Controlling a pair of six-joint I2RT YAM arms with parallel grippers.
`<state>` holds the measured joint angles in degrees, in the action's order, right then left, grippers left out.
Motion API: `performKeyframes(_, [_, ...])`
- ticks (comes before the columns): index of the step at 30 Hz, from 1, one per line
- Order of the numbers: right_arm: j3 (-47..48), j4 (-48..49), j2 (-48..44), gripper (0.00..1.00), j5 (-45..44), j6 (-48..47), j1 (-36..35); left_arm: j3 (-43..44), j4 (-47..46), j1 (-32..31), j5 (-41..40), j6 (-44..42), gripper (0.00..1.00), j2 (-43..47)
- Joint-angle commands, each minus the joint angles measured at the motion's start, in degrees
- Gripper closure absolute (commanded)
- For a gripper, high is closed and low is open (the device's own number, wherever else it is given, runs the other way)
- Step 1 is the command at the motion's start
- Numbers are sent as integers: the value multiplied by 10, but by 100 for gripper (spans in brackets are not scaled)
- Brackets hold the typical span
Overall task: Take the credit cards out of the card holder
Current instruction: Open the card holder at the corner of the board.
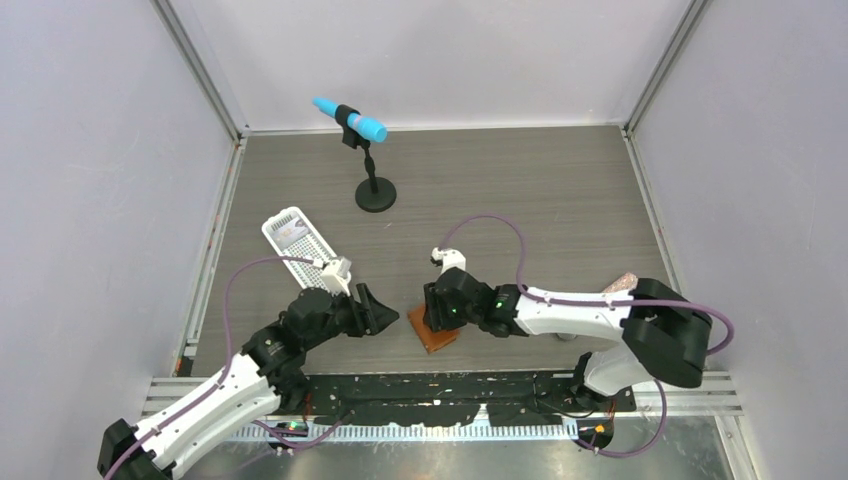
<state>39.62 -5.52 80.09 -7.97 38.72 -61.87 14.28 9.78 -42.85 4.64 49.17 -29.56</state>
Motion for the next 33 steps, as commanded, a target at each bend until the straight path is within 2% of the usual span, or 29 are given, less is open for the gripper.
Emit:
performKeyframes(1, [39, -10, 44, 51, -46, -2, -10, -15, 18, 0, 0, 10, 41, 9])
performKeyframes(8, [54, -50, 102, 51, -101, -11, -27, -30, 16, 0, 5, 14, 41, 24])
performKeyframes(12, [65, -69, 116, 56, -114, -4, -45, -29, 19, 0, 6, 14, 41, 27])
performKeyframes(26, [80, -116, 46, 54, -122, -17, -54, -31, 15, 0, 8, 17, 41, 27])
performKeyframes(33, [64, -97, 61, 54, -111, -5, -55, -31, -10, -1, 20, 19, 41, -1])
